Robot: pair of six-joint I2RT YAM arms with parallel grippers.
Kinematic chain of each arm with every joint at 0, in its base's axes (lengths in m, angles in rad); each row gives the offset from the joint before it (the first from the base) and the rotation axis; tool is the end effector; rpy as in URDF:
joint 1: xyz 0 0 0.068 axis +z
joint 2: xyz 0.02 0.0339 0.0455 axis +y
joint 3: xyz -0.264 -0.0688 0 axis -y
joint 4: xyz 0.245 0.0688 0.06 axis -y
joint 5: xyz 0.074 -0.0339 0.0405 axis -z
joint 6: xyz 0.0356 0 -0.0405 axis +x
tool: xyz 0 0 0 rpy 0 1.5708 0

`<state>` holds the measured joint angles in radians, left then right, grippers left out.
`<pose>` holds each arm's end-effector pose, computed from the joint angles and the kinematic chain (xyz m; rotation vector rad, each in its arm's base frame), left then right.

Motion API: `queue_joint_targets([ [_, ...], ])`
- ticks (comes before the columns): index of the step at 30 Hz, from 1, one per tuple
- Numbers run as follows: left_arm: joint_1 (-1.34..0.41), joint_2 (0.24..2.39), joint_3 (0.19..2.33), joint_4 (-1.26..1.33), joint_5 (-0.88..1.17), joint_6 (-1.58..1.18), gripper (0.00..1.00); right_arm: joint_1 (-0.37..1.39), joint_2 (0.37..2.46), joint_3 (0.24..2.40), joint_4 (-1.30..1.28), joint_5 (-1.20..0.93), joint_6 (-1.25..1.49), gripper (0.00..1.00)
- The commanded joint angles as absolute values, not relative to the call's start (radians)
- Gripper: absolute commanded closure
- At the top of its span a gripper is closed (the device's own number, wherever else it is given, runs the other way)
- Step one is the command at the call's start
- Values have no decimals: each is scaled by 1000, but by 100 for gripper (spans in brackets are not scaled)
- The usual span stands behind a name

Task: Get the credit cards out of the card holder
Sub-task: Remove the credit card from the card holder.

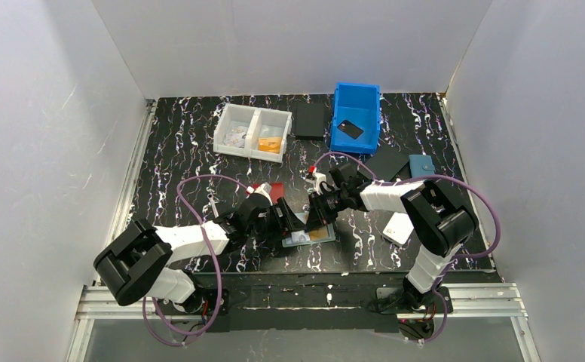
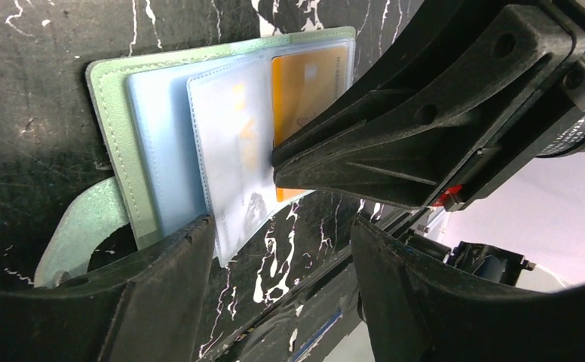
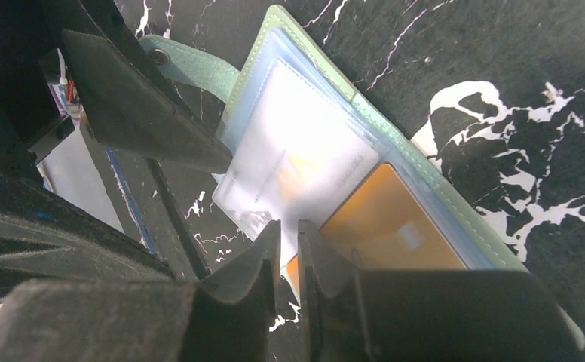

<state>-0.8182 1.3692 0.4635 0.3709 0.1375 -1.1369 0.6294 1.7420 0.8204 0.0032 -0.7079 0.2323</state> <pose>0.1739 -0.1928 0.1607 -0.2865 2.3734 -1.2207 0.2469 0.2084 0.1345 -0.8228 2.4590 1.2274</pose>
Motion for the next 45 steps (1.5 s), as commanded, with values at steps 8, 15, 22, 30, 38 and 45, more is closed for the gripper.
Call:
queue_joint_targets([
  [8,-806,1418,467,523,172,-1168,36,602,1694,859,2,-729,220,55],
  [15,-804,1459,478,618,193,-1187,36,560,1661,857,-17,-745,234,42],
  [22,-805,1517,509,701,213,-1199,37,525,1635,850,-10,-729,244,36],
  [30,-800,1581,575,727,243,-1203,37,490,1617,850,-12,-714,239,29],
  [38,-789,1475,513,591,163,-1216,36,483,1632,854,-35,-676,222,49],
  [45,-804,1467,557,353,99,-1254,28,483,1642,863,-57,-636,187,80],
])
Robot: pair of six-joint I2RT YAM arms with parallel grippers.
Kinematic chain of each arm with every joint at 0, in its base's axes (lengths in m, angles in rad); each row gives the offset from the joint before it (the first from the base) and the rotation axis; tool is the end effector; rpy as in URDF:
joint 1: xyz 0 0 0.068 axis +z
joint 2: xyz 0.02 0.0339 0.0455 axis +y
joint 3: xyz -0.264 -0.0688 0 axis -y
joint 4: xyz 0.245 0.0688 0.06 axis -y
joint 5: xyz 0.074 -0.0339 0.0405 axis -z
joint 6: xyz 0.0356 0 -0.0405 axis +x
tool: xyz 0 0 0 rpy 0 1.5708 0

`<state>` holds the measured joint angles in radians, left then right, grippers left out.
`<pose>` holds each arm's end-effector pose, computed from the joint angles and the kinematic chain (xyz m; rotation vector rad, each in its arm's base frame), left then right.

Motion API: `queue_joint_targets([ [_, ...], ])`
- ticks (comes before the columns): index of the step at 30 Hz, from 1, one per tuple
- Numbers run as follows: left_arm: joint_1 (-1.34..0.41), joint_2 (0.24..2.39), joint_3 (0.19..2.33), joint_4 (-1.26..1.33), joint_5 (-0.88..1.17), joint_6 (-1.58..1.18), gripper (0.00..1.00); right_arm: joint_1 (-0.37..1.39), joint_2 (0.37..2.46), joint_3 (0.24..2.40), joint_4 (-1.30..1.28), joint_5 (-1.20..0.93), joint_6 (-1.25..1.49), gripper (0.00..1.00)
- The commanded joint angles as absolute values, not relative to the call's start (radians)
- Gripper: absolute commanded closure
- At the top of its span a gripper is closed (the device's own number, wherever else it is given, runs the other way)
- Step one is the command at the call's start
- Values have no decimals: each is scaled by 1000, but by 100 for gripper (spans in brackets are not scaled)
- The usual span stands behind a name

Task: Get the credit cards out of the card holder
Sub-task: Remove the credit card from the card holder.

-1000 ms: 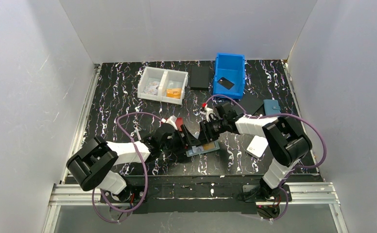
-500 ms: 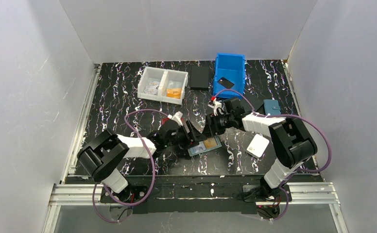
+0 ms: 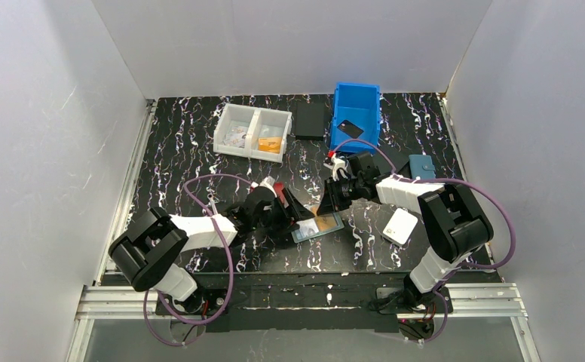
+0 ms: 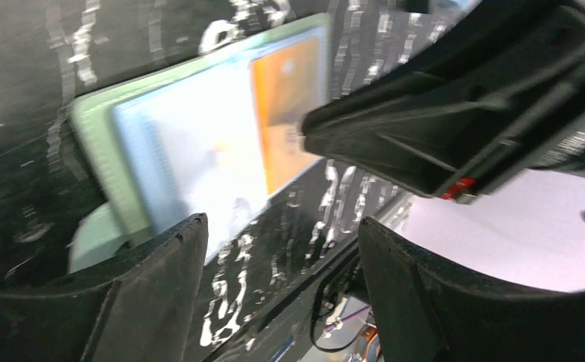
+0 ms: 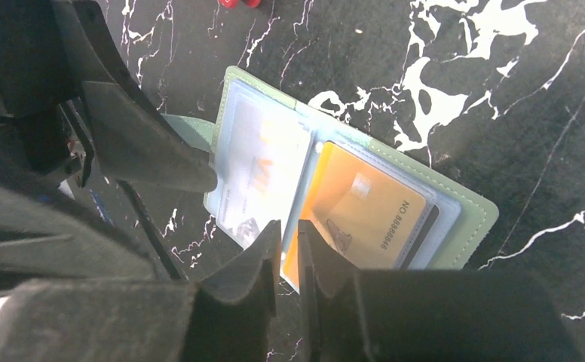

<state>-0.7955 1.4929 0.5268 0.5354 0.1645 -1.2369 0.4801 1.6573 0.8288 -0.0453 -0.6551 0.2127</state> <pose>0.1969 -0.2092 0.1637 -0.3874 2.2857 -1.3621 0.2723 0.1662 0.1581 -0.6355 2.4226 1.1011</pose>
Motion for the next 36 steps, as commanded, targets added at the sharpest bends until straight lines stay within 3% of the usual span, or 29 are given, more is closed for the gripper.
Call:
queue_joint_targets([
  [1,-806,1468,566,330,90,-1256,28,483,1645,864,-57,-638,186,82],
  [27,-821,1610,681,144,46,-1419,33,493,1706,873,-95,-583,169,84],
  [36,-825,1566,694,284,73,-1264,36,496,1694,878,-93,-630,169,83],
])
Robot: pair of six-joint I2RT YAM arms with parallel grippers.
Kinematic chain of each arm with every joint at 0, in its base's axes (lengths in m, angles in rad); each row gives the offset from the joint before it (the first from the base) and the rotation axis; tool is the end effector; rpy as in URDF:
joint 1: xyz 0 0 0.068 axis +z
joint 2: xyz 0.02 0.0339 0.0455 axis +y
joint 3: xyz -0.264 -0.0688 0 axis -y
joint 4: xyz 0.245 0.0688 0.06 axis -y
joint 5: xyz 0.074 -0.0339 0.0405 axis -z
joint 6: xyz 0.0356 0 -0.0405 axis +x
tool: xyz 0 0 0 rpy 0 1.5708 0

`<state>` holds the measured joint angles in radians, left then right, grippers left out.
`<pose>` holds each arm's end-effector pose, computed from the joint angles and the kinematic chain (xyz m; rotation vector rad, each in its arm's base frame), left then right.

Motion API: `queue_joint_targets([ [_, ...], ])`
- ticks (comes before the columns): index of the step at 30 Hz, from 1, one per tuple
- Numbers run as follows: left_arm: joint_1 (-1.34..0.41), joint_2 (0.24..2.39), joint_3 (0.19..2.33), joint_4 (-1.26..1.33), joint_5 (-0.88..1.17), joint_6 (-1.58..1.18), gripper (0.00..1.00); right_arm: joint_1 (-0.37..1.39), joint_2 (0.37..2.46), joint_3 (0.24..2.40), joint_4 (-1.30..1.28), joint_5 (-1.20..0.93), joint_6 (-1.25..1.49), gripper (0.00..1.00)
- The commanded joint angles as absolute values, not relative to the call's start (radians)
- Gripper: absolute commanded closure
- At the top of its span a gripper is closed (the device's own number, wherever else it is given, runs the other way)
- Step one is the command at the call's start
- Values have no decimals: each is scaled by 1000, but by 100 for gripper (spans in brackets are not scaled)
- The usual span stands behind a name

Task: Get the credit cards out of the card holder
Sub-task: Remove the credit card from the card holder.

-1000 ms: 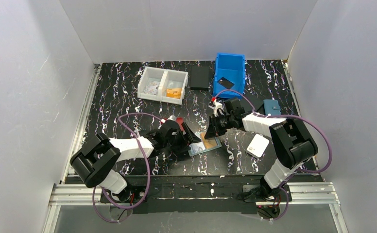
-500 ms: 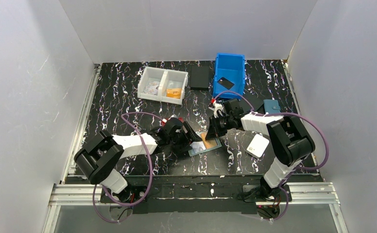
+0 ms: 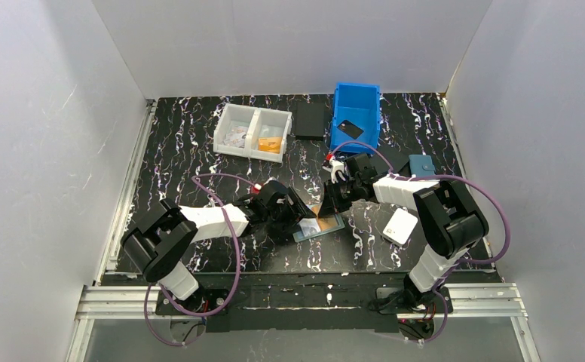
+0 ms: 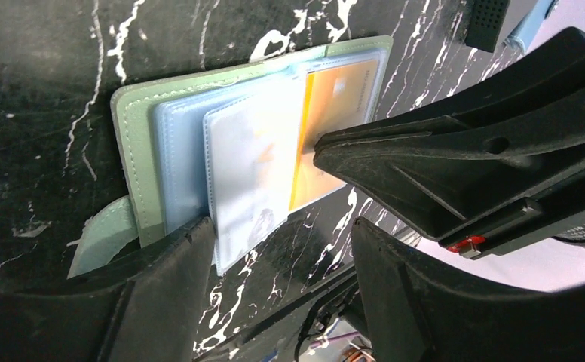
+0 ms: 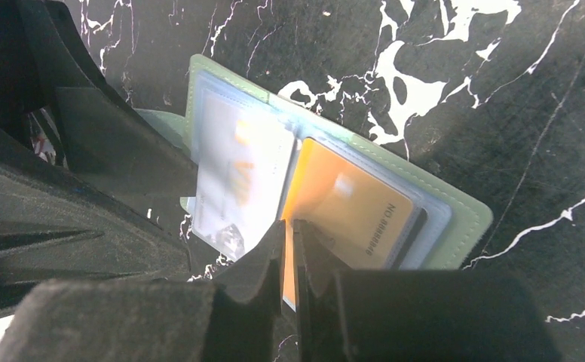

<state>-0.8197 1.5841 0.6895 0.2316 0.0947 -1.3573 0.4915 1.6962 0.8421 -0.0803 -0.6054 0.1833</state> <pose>0.2090 -0.2288 0.1566 -0.6221 2.4810 -1.1614 0.2731 0.1692 0.1471 -0.6508 2.4802 1.0298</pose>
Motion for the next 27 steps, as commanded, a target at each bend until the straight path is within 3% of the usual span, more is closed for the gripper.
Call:
queue_joint_targets([
  [1,-824,1559,694,299,76,-1248,37,496,1687,878,-90,-643,169,83],
  [3,-825,1558,701,313,86,-1232,39,496,1673,876,-79,-680,168,80],
  [17,-824,1651,711,527,196,-1196,40,482,1654,875,-69,-718,173,32],
  [27,-825,1725,729,679,265,-1206,37,441,1635,873,-65,-739,183,22],
])
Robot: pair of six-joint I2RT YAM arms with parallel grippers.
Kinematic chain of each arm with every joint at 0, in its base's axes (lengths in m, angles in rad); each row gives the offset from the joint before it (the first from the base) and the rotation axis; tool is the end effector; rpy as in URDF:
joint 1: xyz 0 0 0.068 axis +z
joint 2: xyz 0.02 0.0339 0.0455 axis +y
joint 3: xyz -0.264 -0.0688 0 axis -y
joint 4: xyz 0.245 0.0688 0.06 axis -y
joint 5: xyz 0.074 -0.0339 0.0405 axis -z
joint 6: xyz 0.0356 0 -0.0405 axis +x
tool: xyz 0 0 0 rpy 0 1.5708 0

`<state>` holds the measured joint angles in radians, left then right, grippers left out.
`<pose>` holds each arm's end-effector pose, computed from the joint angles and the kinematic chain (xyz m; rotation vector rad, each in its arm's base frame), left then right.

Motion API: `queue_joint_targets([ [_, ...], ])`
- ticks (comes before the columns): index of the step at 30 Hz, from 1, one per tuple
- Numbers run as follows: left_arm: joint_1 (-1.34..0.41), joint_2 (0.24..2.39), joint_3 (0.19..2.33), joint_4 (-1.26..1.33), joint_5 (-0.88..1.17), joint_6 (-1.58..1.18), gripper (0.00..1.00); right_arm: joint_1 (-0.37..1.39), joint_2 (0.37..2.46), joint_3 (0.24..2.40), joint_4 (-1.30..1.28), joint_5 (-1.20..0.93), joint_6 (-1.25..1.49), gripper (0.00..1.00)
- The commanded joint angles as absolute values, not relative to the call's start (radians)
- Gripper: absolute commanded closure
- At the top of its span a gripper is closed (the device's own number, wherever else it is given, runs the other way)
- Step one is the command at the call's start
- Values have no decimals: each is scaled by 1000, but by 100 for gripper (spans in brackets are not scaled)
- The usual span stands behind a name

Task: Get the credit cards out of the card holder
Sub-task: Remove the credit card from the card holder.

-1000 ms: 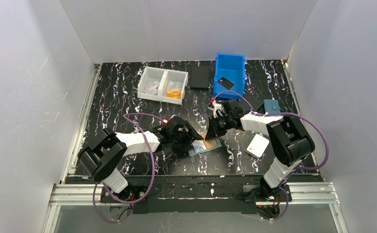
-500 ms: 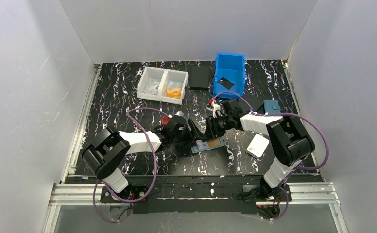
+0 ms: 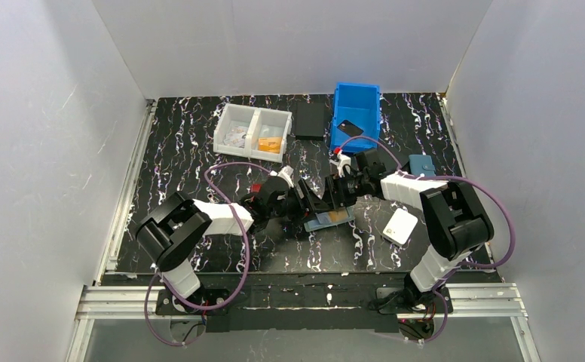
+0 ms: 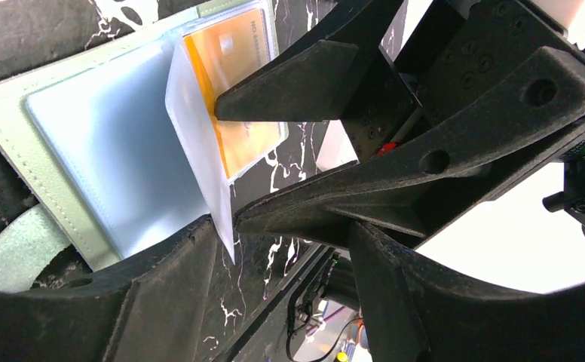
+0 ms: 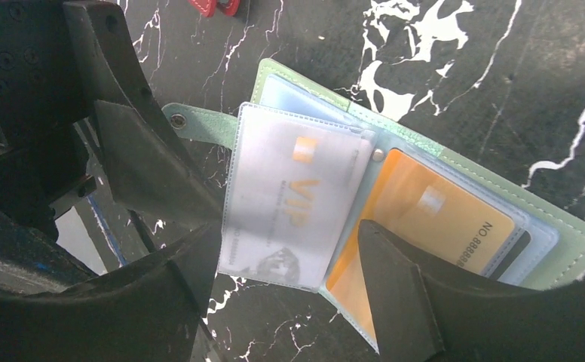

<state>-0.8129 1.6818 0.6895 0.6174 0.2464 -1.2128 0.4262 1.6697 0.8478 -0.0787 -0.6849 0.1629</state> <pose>0.2236 -0.2489 0.1638 -0.2645 2.2738 -1.4676 0.2820 0.1528 0.1580 -0.6310 2.4189 1.0971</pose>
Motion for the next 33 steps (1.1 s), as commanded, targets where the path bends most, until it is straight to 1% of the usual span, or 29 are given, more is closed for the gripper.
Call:
queue_joint_targets([
  [1,-824,1733,735,684,270,-1209,36,438,1636,872,-64,-741,185,21],
  [3,-824,1749,745,700,281,-1213,36,435,1637,871,-64,-745,187,20],
  [6,-824,1767,752,745,296,-1215,34,431,1631,871,-63,-747,187,14],
  [7,-824,1772,752,765,301,-1216,33,429,1630,871,-63,-747,188,14],
  [15,-825,1819,762,916,339,-1235,29,420,1639,868,-58,-750,200,13],
  [21,-824,1896,777,1061,366,-1283,30,405,1650,861,-47,-762,222,12],
  [23,-824,1910,770,1102,363,-1295,33,394,1648,855,-36,-763,237,14],
  [25,-824,1917,767,1109,358,-1304,43,389,1643,848,-25,-761,249,17],
  [28,-824,1928,764,1110,355,-1315,47,388,1641,844,-19,-758,256,19],
  [29,-825,1930,762,1111,353,-1318,49,387,1642,844,-19,-756,258,19],
  [31,-823,1931,755,1114,345,-1324,57,384,1643,844,-18,-755,261,20],
  [33,-821,1933,750,1114,340,-1331,59,382,1644,842,-17,-756,264,22],
])
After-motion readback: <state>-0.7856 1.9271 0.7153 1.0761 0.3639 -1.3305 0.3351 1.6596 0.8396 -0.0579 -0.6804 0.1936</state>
